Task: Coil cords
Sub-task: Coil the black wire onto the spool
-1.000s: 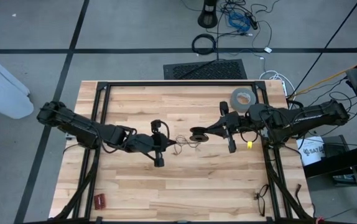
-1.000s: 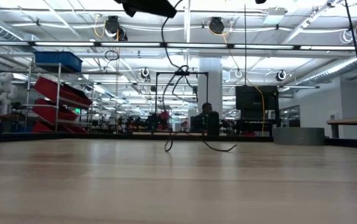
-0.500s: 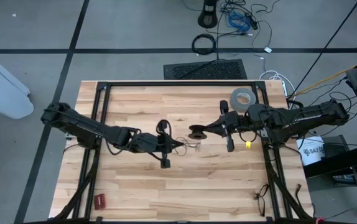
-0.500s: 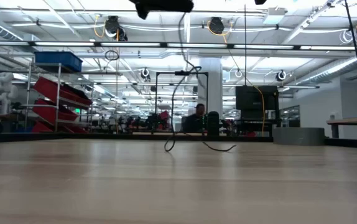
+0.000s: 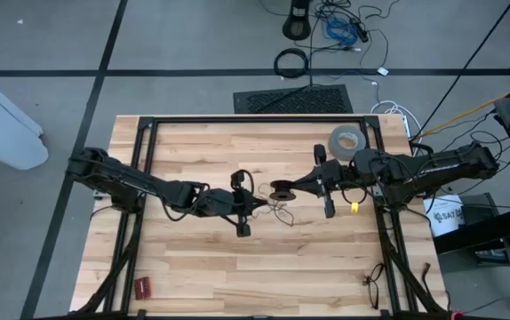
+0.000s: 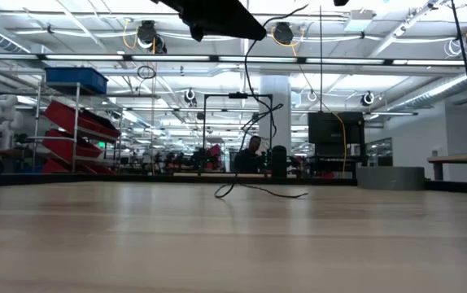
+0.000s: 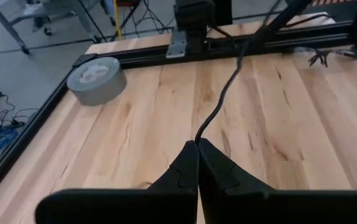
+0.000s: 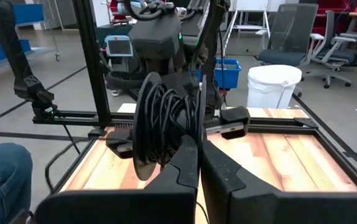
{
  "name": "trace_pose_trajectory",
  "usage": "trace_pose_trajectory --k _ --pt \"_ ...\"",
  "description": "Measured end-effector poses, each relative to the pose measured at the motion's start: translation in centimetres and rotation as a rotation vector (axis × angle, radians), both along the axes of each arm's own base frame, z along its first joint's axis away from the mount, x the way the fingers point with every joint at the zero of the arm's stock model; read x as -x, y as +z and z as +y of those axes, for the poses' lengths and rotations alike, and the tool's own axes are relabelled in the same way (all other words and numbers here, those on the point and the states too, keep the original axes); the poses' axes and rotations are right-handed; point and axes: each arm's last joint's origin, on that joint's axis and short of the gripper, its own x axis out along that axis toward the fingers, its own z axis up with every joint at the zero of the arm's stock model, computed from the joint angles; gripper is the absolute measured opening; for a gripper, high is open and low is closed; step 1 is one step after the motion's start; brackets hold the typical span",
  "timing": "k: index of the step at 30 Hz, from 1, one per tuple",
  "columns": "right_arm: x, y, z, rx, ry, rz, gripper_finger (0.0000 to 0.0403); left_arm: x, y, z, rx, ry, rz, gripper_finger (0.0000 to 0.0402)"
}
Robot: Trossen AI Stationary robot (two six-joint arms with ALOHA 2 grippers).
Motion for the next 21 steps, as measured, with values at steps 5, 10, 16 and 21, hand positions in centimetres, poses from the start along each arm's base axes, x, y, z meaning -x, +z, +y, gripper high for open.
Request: trace_pose_trajectory --k 5,10,16,21 --pt "0.0 0.0 0.0 0.0 0.001 0.003 0.0 0.7 0.1 0.2 -0.015 0.006 0.057 0.0" --pt "0.2 0.1 0.3 0.0 0.013 -0.002 0.0 2.7 0.0 0.5 0.046 0.016 0.209 0.0006" --pt "0.7 0.4 0.5 -0.002 0.025 -0.017 0.0 4.3 1.4 0.0 0.103 0.012 0.2 0.0064" --pt "0.8 0.4 0.5 -0.001 0.024 -0.01 0.0 4.6 1.9 -1.0 0.108 -0.025 0.167 0.0118"
